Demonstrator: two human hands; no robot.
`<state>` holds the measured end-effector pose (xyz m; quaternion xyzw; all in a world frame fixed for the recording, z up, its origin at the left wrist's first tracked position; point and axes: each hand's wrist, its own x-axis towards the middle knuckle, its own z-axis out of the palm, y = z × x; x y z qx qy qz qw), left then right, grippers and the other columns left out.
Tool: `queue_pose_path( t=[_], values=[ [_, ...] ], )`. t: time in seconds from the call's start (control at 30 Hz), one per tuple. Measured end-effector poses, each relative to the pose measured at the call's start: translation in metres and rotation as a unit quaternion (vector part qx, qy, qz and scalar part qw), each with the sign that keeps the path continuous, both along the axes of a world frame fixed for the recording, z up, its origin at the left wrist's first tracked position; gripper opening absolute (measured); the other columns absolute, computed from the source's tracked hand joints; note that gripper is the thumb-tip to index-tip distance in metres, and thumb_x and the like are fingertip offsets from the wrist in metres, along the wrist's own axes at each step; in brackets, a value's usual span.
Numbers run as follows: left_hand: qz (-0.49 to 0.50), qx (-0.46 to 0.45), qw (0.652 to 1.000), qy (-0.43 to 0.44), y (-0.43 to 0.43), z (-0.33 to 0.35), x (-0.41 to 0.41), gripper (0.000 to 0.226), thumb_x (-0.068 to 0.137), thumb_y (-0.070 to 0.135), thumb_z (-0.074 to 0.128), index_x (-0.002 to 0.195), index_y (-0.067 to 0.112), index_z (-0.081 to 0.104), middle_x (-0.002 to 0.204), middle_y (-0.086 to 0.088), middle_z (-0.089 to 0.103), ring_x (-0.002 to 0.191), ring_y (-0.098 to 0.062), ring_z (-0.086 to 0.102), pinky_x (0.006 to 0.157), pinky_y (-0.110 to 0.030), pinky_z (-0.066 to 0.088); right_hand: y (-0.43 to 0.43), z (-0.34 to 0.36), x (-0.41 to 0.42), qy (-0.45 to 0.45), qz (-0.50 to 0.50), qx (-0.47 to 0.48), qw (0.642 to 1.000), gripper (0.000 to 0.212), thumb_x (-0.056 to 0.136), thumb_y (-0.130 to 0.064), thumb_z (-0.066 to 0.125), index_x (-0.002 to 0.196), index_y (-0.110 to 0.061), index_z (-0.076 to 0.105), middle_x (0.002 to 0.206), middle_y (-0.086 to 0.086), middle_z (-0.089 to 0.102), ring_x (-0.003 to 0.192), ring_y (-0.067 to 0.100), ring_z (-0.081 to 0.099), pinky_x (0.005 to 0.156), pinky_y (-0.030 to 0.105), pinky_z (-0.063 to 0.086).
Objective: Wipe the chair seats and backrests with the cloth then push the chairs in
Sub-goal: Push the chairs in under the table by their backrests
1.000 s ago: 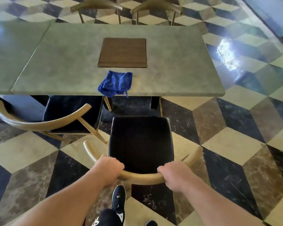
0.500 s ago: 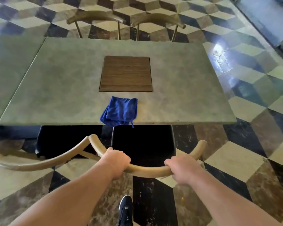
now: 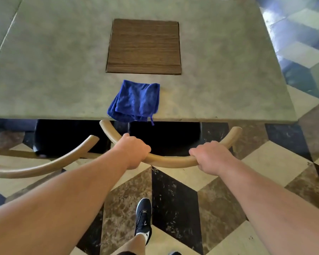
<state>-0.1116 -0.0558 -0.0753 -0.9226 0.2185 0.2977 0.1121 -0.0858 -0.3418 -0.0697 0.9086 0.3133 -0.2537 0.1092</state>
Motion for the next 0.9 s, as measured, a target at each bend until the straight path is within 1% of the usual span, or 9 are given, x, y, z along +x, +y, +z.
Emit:
queue_pose_path(
  t=[0.17,0.27,0.37,0.47,0.53,0.6,0.67,0.8,0.9],
  values=[
    [0.022,-0.016,1.000,-0.008,0.016,-0.014,-0.028,0.025,0.097,0.022,0.064,0.120,0.027,0.060,0.109,0.002,0.066,0.106,-0.025,0.064,0.095,-0.042,0.045,0.013,-0.022,-0.030,0.008,-0.016,0.012,1.000,0.022,0.087,-0.038,0.071,0.087,-0.037,0.049,0.075,-0.009,0.058,0.067,0.014,0.057,0.065,0.035,0.048],
    [0.032,-0.070,0.996,-0.052,0.036,-0.024,-0.049,0.036,0.097,0.022,0.062,0.133,0.028,0.060,0.128,0.002,0.065,0.125,-0.024,0.057,0.116,-0.044,0.036,0.008,-0.031,-0.040,0.021,-0.041,0.007,0.999,0.024,0.085,-0.046,0.075,0.091,-0.041,0.052,0.082,-0.013,0.061,0.074,0.011,0.060,0.066,0.032,0.050],
    [0.108,-0.057,0.982,-0.146,0.077,-0.022,-0.067,0.062,0.100,0.023,0.055,0.160,0.027,0.040,0.165,-0.003,0.037,0.153,-0.028,0.031,0.128,-0.052,0.015,0.012,-0.028,-0.042,0.034,-0.057,-0.025,0.998,0.028,0.082,-0.063,0.068,0.094,-0.041,0.054,0.085,-0.015,0.060,0.078,0.009,0.060,0.074,0.033,0.053],
    [0.284,-0.007,0.944,-0.168,0.131,-0.015,-0.077,0.078,0.101,0.028,0.054,0.168,0.024,0.015,0.175,-0.006,0.018,0.157,-0.032,0.022,0.128,-0.055,0.014,0.039,-0.022,-0.041,0.071,-0.075,-0.034,0.994,0.041,0.076,-0.074,0.056,0.102,-0.042,0.057,0.082,-0.016,0.058,0.075,0.006,0.058,0.067,0.030,0.052],
    [0.368,0.007,0.922,-0.124,0.162,-0.014,-0.081,0.080,0.100,0.029,0.059,0.167,0.025,0.016,0.162,-0.007,0.042,0.141,-0.032,0.048,0.117,-0.053,0.039,0.073,-0.022,-0.044,0.092,-0.072,-0.004,0.993,0.046,0.079,-0.063,0.059,0.119,-0.042,0.052,0.085,-0.015,0.057,0.076,0.009,0.058,0.061,0.030,0.049],
    [0.405,-0.022,0.911,-0.072,0.179,-0.018,-0.085,0.069,0.101,0.023,0.058,0.161,0.028,0.025,0.122,-0.003,0.065,0.099,-0.025,0.067,0.083,-0.044,0.058,0.113,-0.026,-0.050,0.099,-0.079,0.043,0.991,0.053,0.084,-0.041,0.065,0.132,-0.038,0.045,0.089,-0.013,0.057,0.079,0.015,0.061,0.062,0.034,0.053],
    [0.410,-0.051,0.908,-0.066,0.183,-0.023,-0.085,0.056,0.101,0.019,0.056,0.152,0.028,0.033,0.096,0.003,0.061,0.077,-0.020,0.063,0.064,-0.038,0.054,0.143,-0.032,-0.056,0.101,-0.108,0.069,0.987,0.068,0.083,-0.025,0.064,0.144,-0.038,0.037,0.101,-0.009,0.062,0.085,0.021,0.065,0.068,0.040,0.059],
    [0.388,-0.076,0.915,-0.081,0.186,-0.027,-0.076,0.039,0.099,0.021,0.060,0.134,0.026,0.043,0.084,0.005,0.059,0.069,-0.016,0.060,0.059,-0.035,0.050,0.172,-0.040,-0.049,0.090,-0.153,0.130,0.976,0.073,0.082,-0.052,0.067,0.145,-0.042,0.032,0.109,-0.008,0.066,0.091,0.021,0.068,0.070,0.037,0.056],
    [0.373,-0.076,0.923,-0.064,0.188,-0.026,-0.072,0.035,0.098,0.020,0.062,0.127,0.024,0.044,0.084,0.005,0.059,0.068,-0.015,0.060,0.056,-0.031,0.043,0.196,-0.041,-0.043,0.102,-0.131,0.126,0.978,0.074,0.084,-0.050,0.069,0.146,-0.040,0.031,0.106,-0.008,0.065,0.087,0.021,0.066,0.067,0.036,0.053]
  ],
)
